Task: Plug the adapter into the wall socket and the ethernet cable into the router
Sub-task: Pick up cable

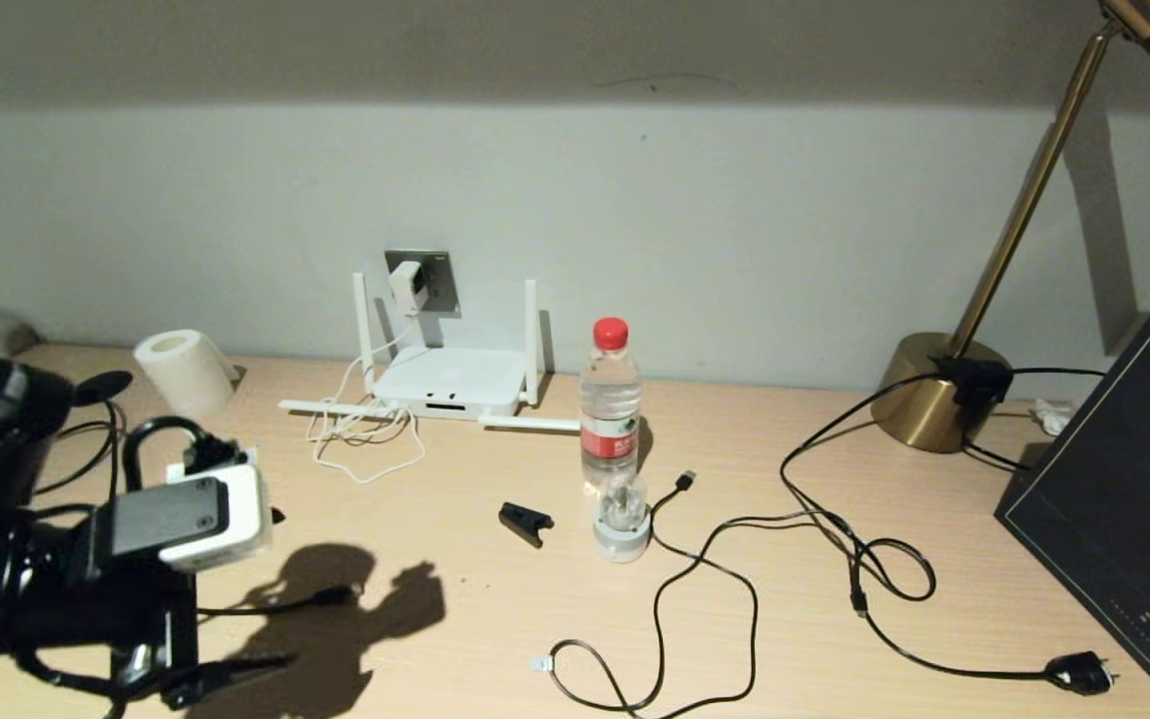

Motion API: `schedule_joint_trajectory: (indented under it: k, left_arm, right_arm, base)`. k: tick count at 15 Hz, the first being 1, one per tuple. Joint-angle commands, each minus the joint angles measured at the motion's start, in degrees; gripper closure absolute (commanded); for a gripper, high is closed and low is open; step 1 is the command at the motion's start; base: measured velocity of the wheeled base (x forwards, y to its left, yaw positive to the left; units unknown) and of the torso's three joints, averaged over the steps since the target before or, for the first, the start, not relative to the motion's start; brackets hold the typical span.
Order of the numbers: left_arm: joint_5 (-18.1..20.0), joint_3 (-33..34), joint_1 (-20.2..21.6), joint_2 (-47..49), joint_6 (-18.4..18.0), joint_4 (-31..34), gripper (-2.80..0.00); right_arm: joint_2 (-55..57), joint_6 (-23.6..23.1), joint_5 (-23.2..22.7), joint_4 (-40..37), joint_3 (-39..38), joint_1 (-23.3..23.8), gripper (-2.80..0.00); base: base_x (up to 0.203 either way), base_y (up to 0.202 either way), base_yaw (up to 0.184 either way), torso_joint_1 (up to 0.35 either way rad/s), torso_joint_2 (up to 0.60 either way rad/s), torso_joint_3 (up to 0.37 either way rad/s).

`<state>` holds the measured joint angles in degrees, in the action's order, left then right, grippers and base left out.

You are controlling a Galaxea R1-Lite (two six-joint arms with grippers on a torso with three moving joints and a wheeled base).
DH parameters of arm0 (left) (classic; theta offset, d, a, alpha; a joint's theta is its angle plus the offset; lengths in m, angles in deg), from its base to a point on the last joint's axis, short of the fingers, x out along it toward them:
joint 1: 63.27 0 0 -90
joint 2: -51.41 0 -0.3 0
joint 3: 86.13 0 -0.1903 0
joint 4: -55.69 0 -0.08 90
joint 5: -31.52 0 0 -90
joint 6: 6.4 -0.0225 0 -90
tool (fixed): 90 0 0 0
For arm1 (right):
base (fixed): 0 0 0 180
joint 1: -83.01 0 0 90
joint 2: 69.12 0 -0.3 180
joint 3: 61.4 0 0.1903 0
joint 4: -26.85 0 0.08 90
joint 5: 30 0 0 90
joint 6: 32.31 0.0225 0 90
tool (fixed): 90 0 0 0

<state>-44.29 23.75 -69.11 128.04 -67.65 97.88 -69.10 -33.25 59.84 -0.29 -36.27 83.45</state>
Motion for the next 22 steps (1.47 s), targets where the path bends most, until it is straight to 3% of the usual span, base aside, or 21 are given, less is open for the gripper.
schedule_joint_trajectory:
  k: [1, 4, 12, 22]
  left_arm:
    - [-0.8, 1.2, 1.7, 5.6, -7.2, 1.0, -2.8]
    - [-0.9, 0.3, 1.7, 12.3, -9.8, 0.4, -2.8]
    - [-1.0, -5.6, 3.0, 23.5, -9.9, 1.7, -2.8]
    - [-0.1, -8.6, 5.1, 27.9, -10.5, 2.4, -2.8]
  right_arm:
    - [0.0, 0.0, 0.0, 0.0, 0.0, 0.0, 0.0]
    - [0.0, 0.0, 0.0, 0.0, 0.0, 0.0, 0.0]
    - [0.0, 0.0, 0.0, 0.0, 0.0, 0.0, 0.0]
    - [0.0, 0.0, 0.0, 0.0, 0.0, 0.0, 0.0]
  base:
    - [0.0, 0.0, 0.0, 0.0, 0.0, 0.0]
    - [0.0, 0.0, 0.0, 0.0, 0.0, 0.0]
    - [0.0, 0.0, 0.0, 0.0, 0.0, 0.0]
    - [0.0, 0.0, 0.0, 0.0, 0.0, 0.0]
